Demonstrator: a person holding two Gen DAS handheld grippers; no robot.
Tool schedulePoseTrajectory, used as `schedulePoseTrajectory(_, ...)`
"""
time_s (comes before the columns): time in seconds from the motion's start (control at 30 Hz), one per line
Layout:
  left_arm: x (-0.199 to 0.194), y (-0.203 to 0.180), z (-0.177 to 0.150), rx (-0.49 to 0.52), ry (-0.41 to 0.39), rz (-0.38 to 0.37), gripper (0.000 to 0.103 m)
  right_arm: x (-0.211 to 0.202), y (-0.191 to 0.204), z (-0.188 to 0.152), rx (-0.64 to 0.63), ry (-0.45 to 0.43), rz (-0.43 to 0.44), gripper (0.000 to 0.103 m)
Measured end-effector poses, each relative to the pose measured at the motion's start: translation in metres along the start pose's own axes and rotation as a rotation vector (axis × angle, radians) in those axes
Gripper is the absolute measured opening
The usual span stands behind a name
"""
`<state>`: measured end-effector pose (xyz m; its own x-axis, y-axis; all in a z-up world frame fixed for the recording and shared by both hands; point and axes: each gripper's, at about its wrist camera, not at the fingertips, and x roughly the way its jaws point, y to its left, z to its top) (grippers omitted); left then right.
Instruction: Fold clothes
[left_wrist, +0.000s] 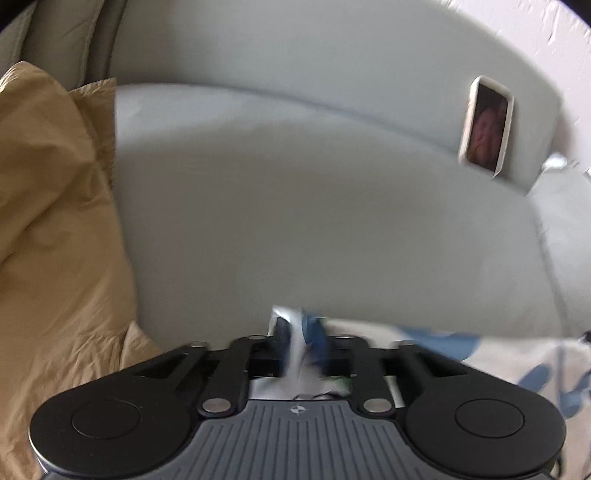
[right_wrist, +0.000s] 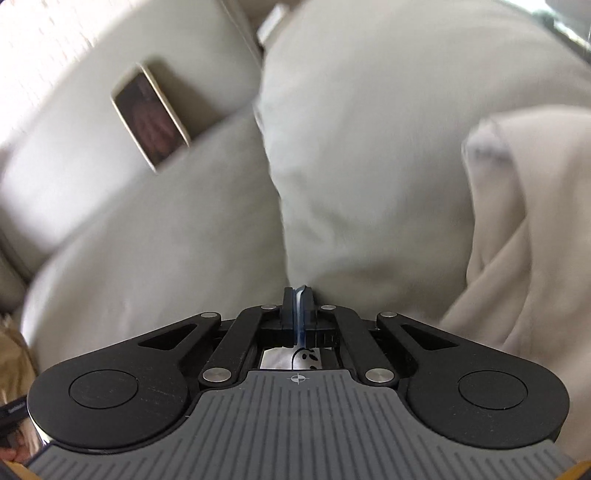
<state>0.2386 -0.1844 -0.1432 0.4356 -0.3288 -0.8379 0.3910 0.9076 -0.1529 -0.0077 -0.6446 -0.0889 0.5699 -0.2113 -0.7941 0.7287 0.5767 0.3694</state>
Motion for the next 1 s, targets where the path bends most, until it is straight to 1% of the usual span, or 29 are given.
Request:
schedulePoseTrajectory(0.03,-0.003,0.003,0.0,-0.009,-0.005,0.012,0.046,-0.002,0.001,0.0,0.003,-0.005,-0.006,0.007)
schedulePoseTrajectory(0.07,-0.01,0.008,0.0,-0.037,-0.02,0.007,0.051,-0.004,0.002,0.0,0.007,-0.01,-0.011,0.014)
schedulePoseTrajectory(0.13,-0.025,0.018,0.002,-0.092,-0.047,-0.009,0.052,-0.008,0.003,-0.001,0.014,-0.02,-0.022,0.031)
schedulePoseTrajectory(0.17,-0.035,0.022,0.002,-0.112,-0.058,-0.029,0.052,-0.01,0.004,-0.001,0.017,-0.025,-0.028,0.036)
schedulePoseTrajectory(0.2,-0.049,0.024,-0.001,-0.118,-0.076,-0.046,0.053,-0.016,0.004,-0.002,0.021,-0.036,-0.026,0.043)
schedulePoseTrajectory(0.27,-0.075,0.028,-0.008,-0.13,-0.111,-0.079,0.059,-0.046,0.001,-0.009,0.027,-0.08,0.001,0.046)
schedulePoseTrajectory(0.4,-0.132,0.029,-0.031,-0.128,-0.154,-0.144,0.061,-0.106,-0.005,-0.024,0.04,-0.163,0.055,0.049)
schedulePoseTrajectory(0.5,-0.17,0.021,-0.05,-0.099,-0.167,-0.197,0.062,-0.148,-0.014,-0.039,0.056,-0.183,0.089,0.05)
schedulePoseTrajectory(0.6,-0.198,0.003,-0.075,-0.011,-0.162,-0.216,0.063,-0.191,-0.022,-0.06,0.059,-0.193,0.124,0.05)
schedulePoseTrajectory(0.67,-0.201,-0.023,-0.093,0.066,-0.158,-0.218,0.063,-0.213,-0.025,-0.077,0.029,-0.172,0.162,0.05)
schedulePoseTrajectory(0.7,-0.199,-0.036,-0.107,0.098,-0.156,-0.222,0.063,-0.216,-0.022,-0.085,0.003,-0.147,0.189,0.04)
schedulePoseTrajectory(0.73,-0.197,-0.045,-0.123,0.123,-0.148,-0.216,0.061,-0.217,-0.018,-0.095,-0.028,-0.118,0.214,0.025)
schedulePoseTrajectory(0.77,-0.191,-0.056,-0.136,0.14,-0.141,-0.193,0.06,-0.217,-0.012,-0.107,-0.061,-0.087,0.232,0.019)
schedulePoseTrajectory(0.8,-0.184,-0.066,-0.149,0.156,-0.134,-0.171,0.059,-0.215,-0.003,-0.123,-0.098,-0.052,0.239,0.015)
schedulePoseTrajectory(0.83,-0.176,-0.076,-0.161,0.172,-0.128,-0.147,0.051,-0.211,0.006,-0.139,-0.138,-0.023,0.246,0.012)
schedulePoseTrajectory(0.87,-0.166,-0.085,-0.17,0.185,-0.125,-0.119,0.042,-0.203,0.016,-0.154,-0.177,-0.003,0.249,0.012)
schedulePoseTrajectory(0.9,-0.157,-0.091,-0.178,0.193,-0.121,-0.102,0.039,-0.193,0.026,-0.167,-0.207,0.015,0.247,0.012)
schedulePoseTrajectory(1.0,-0.133,-0.099,-0.196,0.195,-0.093,-0.104,0.035,-0.157,0.059,-0.201,-0.321,0.082,0.233,0.012)
